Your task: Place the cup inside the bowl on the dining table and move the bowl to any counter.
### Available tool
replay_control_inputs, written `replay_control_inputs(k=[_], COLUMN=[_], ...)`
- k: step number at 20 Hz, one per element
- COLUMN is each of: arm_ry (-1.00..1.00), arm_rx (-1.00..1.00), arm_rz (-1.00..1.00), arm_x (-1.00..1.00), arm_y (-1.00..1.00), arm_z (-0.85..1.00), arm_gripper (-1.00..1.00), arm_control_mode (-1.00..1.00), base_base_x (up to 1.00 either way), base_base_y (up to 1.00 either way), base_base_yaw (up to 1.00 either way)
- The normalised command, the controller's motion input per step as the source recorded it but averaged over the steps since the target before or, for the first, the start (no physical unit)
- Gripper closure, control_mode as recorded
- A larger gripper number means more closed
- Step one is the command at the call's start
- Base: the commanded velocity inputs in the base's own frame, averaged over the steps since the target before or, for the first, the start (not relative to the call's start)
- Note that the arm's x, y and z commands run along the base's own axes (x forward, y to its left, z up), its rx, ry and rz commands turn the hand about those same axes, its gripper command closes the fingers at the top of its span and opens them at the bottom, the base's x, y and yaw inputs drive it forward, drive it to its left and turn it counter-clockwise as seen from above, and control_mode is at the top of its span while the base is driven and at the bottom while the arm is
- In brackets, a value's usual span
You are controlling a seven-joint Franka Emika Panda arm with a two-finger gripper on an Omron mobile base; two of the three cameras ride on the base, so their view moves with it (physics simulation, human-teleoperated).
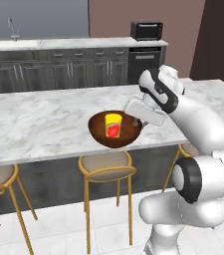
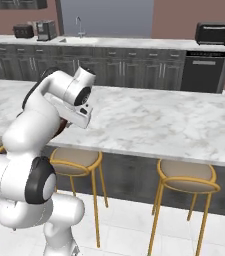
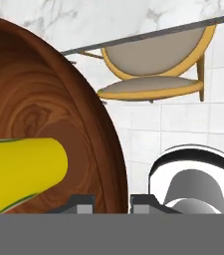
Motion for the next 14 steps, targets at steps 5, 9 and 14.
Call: replay_control_inputs(k=[5, 9, 14], arm_ry=[0.0, 0.0, 0.0], arm_rx=[0.0, 0.0, 0.0], arm_rz=[0.0, 0.0, 0.0], arm_x=[0.0, 0.0, 0.0], arm_y=[0.0, 0.0, 0.0], arm_z=[0.0, 0.0, 0.0], arm_gripper=[1.0, 1.0, 1.0], arm_control_mode=[1.0, 1.0, 1.0], base_base_x=[-0.7, -0.48, -0.44], base_base_y=[0.22, 0.49, 0.54], base_base_yaw=[0.0, 0.0, 0.0])
